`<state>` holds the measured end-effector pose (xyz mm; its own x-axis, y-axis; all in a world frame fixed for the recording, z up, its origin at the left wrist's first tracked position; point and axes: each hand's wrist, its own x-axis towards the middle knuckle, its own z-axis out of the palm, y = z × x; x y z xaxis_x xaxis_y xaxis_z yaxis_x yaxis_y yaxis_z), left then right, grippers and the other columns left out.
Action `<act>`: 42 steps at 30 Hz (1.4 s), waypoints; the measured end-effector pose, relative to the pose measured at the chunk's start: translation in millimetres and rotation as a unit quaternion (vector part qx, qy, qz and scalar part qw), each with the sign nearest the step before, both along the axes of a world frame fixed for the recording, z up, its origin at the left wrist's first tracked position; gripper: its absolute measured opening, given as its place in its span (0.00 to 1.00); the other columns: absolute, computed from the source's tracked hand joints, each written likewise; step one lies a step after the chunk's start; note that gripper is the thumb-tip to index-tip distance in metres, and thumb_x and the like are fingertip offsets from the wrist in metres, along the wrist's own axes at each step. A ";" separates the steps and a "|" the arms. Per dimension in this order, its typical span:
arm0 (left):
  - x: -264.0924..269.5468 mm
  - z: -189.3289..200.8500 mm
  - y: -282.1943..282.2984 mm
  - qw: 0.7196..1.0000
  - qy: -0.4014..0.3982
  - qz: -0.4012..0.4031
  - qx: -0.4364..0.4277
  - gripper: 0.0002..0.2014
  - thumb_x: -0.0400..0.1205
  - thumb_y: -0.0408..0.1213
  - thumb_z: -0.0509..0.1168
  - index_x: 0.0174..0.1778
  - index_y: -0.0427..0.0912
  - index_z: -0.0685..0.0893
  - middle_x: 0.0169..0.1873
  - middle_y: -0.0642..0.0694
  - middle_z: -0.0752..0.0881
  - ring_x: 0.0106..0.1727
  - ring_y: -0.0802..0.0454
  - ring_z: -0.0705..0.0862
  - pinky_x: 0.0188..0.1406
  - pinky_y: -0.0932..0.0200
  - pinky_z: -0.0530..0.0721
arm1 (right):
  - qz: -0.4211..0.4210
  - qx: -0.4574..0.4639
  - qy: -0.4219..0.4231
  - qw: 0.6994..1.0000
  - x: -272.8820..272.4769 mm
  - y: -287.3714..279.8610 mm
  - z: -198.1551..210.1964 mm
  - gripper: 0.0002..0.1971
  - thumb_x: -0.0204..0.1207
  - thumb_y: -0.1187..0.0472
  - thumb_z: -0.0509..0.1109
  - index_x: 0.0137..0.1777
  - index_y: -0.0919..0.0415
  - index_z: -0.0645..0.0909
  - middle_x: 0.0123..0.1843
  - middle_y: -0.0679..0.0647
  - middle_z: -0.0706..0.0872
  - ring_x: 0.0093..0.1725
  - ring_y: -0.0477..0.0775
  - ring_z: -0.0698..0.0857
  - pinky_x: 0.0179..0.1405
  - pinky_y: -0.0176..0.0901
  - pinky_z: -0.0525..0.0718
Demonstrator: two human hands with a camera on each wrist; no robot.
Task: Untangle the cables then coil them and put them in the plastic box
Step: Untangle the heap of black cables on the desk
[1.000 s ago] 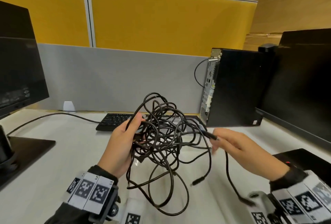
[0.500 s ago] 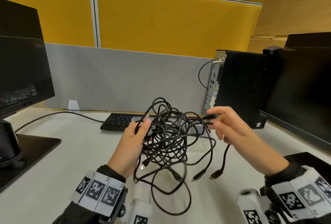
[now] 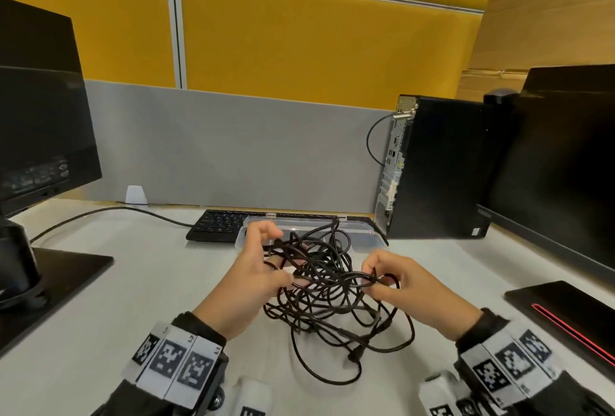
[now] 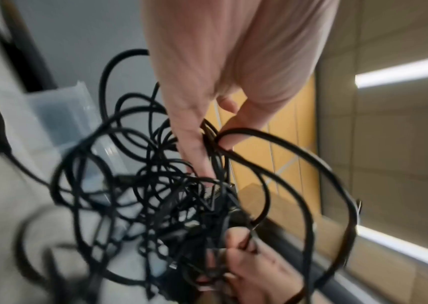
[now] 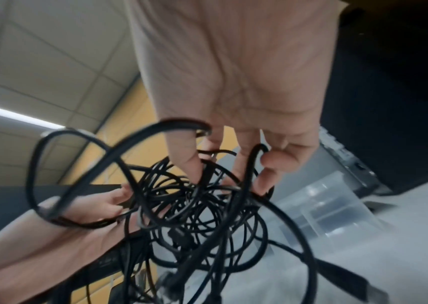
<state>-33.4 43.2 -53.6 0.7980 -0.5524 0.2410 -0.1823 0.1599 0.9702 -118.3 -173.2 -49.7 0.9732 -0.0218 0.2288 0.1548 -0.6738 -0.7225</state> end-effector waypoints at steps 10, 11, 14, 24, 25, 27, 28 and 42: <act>7.2 3.6 12.6 0.924 -0.309 0.069 0.213 0.09 0.70 0.37 0.77 0.32 0.59 0.87 0.43 0.59 0.81 0.44 0.59 0.82 0.27 0.67 0.81 | 0.024 0.108 0.101 0.989 -3.0 -9.1 -14.8 0.01 0.80 0.66 0.64 0.49 0.63 0.76 0.43 0.50 0.82 0.40 0.39 0.80 0.44 0.34 0.80; 9.1 3.8 14.0 0.904 -0.342 0.074 0.246 0.11 0.71 0.39 0.76 0.32 0.63 0.85 0.43 0.61 0.80 0.45 0.61 0.80 0.36 0.68 0.81 | 0.025 0.098 0.106 0.989 -2.8 -9.5 -12.7 0.02 0.81 0.65 0.64 0.50 0.63 0.75 0.44 0.50 0.82 0.40 0.39 0.81 0.46 0.35 0.81; 9.5 6.0 14.3 0.851 -0.401 0.121 0.316 0.03 0.75 0.47 0.70 0.39 0.64 0.86 0.47 0.64 0.76 0.39 0.64 0.79 0.40 0.67 0.77 | 0.008 -0.019 0.101 0.995 -2.4 -9.1 -4.1 0.05 0.81 0.62 0.63 0.51 0.51 0.74 0.53 0.46 0.79 0.50 0.41 0.80 0.55 0.37 0.80; 7.4 1.4 14.5 0.886 -0.412 0.139 0.158 0.12 0.74 0.55 0.60 0.40 0.58 0.87 0.45 0.63 0.80 0.39 0.63 0.80 0.34 0.71 0.74 | 0.072 -0.133 -0.063 0.986 29.9 71.2 18.3 0.14 0.78 0.52 0.67 0.63 0.46 0.72 0.48 0.48 0.87 0.46 0.44 0.85 0.49 0.44 0.83; 7.1 2.0 14.7 0.902 -0.387 0.142 0.127 0.09 0.75 0.53 0.62 0.40 0.57 0.87 0.43 0.64 0.83 0.39 0.63 0.81 0.35 0.73 0.74 | 0.059 -0.127 -0.071 0.988 32.7 67.8 15.0 0.13 0.79 0.53 0.67 0.62 0.44 0.73 0.41 0.49 0.86 0.38 0.43 0.84 0.42 0.42 0.83; 9.0 3.9 13.6 0.944 -0.284 0.163 0.045 0.03 0.77 0.41 0.68 0.41 0.52 0.87 0.36 0.59 0.86 0.29 0.63 0.79 0.27 0.75 0.72 | 0.039 -0.120 -0.064 0.990 35.6 59.0 11.6 0.11 0.80 0.56 0.65 0.59 0.41 0.75 0.31 0.52 0.82 0.30 0.42 0.82 0.35 0.39 0.79; 9.8 5.0 13.2 0.963 -0.212 0.165 -0.007 0.05 0.79 0.35 0.67 0.42 0.49 0.87 0.33 0.56 0.85 0.21 0.62 0.75 0.21 0.73 0.69 | 0.031 -0.118 -0.061 0.991 36.3 54.5 11.8 0.10 0.80 0.57 0.64 0.56 0.39 0.77 0.30 0.53 0.81 0.29 0.42 0.83 0.35 0.41 0.82; -12.1 15.7 14.0 0.897 -0.375 0.137 0.190 0.13 0.78 0.58 0.58 0.50 0.59 0.83 0.45 0.66 0.84 0.52 0.66 0.80 0.51 0.62 0.76 | -0.005 -0.385 -0.107 0.916 29.6 62.7 16.4 0.24 0.82 0.40 0.41 0.70 0.45 0.68 0.43 0.53 0.86 0.45 0.59 0.84 0.35 0.47 0.69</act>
<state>-45.5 57.2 -37.8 0.6090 -0.5166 0.6019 -0.7879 -0.3068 0.5339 -88.7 -110.5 -33.4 0.9049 0.2180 0.3657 0.2283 -0.9735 0.0152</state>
